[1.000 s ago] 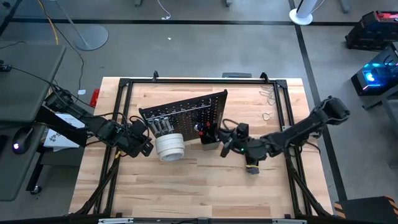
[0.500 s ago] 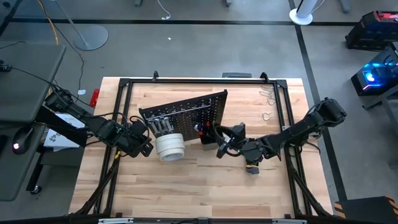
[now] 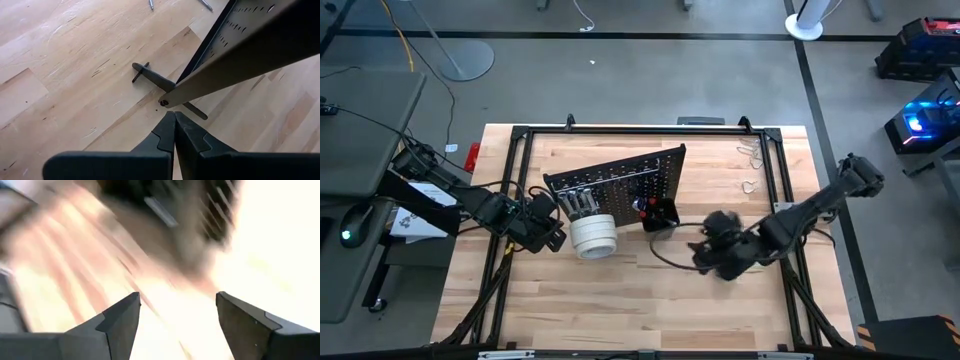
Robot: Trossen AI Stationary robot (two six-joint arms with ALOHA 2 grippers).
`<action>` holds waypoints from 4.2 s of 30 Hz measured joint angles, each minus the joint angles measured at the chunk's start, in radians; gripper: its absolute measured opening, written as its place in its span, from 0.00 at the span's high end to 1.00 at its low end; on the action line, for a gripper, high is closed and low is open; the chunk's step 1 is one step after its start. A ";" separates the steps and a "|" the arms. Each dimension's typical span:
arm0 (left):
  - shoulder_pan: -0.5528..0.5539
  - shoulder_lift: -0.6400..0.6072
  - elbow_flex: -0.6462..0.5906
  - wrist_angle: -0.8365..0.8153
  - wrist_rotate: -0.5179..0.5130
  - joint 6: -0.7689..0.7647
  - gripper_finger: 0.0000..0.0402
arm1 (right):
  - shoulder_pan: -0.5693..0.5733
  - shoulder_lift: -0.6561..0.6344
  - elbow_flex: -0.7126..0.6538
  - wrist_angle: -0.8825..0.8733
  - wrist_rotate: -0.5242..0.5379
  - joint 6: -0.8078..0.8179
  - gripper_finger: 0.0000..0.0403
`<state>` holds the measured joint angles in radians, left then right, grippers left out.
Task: Hang tools onto peg board
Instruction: Hang the gloves onto the pegboard
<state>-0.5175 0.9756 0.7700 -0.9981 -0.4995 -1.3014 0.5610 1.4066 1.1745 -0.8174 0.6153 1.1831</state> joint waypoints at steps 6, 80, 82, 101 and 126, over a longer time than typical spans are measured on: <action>0.000 0.000 0.000 0.001 0.000 -0.003 1.00 | 0.080 0.003 -0.099 -0.201 -0.416 0.520 0.38; 0.000 0.000 0.000 0.002 0.024 0.030 1.00 | -0.169 0.014 -0.537 0.120 -0.628 0.778 0.03; 0.000 0.000 0.000 0.002 0.024 0.030 1.00 | -0.178 0.010 -0.566 0.129 -0.614 0.816 0.03; 0.000 0.000 0.000 0.004 0.000 0.030 1.00 | -0.200 0.034 -0.590 0.065 -0.546 0.694 0.57; 0.000 0.001 -0.002 0.000 0.024 0.041 1.00 | 0.075 0.048 0.291 -0.056 0.584 0.085 0.98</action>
<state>-0.5172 0.9768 0.7685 -0.9977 -0.4758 -1.2602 0.6364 1.4551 1.4655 -0.8731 1.1991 1.2682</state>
